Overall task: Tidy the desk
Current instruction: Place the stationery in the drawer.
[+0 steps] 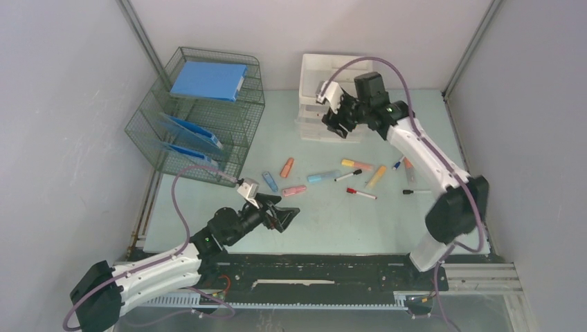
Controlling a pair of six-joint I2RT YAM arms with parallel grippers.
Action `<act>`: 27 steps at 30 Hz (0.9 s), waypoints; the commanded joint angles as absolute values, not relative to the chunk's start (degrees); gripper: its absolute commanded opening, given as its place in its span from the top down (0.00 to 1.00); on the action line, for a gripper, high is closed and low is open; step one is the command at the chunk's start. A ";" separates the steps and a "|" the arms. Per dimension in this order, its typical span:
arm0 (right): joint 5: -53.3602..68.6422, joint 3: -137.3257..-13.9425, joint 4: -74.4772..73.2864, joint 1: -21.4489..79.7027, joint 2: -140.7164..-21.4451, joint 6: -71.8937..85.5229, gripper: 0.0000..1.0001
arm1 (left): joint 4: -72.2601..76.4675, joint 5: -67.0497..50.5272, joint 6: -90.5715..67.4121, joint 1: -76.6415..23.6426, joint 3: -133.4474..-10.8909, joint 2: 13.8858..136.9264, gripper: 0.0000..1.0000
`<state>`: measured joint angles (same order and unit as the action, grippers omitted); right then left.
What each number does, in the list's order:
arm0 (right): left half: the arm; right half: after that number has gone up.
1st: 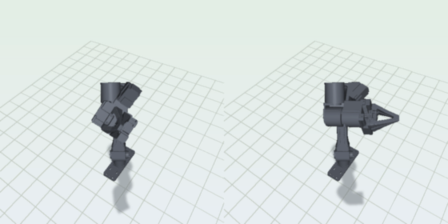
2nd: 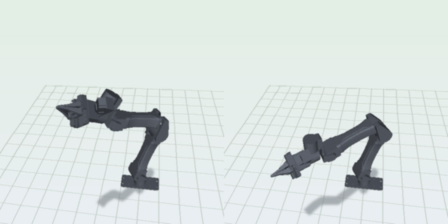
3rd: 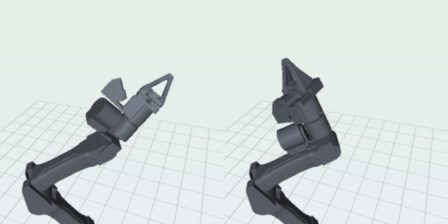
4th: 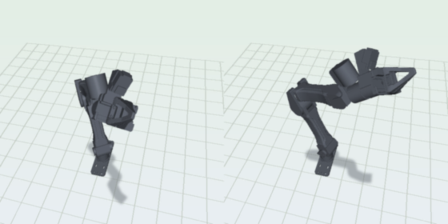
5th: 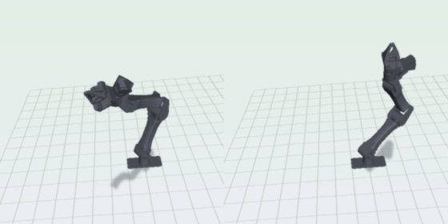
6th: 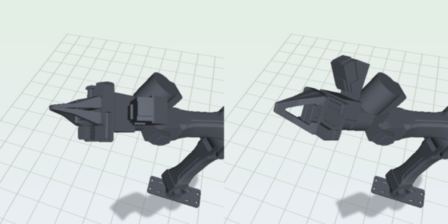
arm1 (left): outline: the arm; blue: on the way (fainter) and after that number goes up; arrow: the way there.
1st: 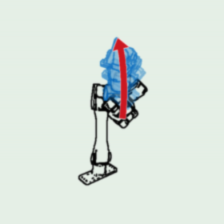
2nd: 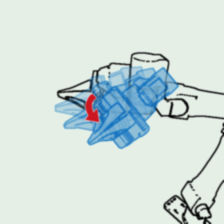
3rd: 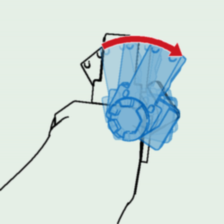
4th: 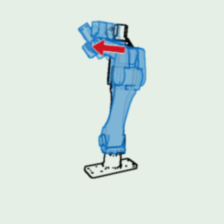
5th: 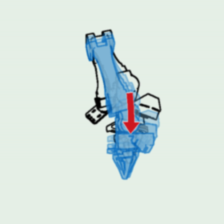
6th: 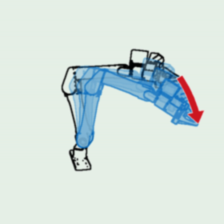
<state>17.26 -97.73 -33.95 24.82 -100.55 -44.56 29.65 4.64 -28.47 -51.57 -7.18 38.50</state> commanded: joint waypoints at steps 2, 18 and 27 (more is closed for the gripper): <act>32.65 -86.17 -34.77 24.81 -84.33 -36.38 0.30 | 32.48 0.51 -28.82 -51.21 -8.95 41.05 0.00; 58.68 -68.15 -49.63 15.98 -67.64 -41.87 0.20 | 36.71 -4.96 -29.98 -51.19 -13.58 50.54 0.00; 62.24 -66.74 -56.49 12.70 -71.15 -46.94 0.00 | 36.95 -4.32 -30.08 -51.19 -14.21 51.45 0.00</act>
<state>59.44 -67.88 -53.45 13.91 -70.74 -43.64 34.68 -3.86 -29.76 -51.55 -11.75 51.11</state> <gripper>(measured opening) 0.993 0.996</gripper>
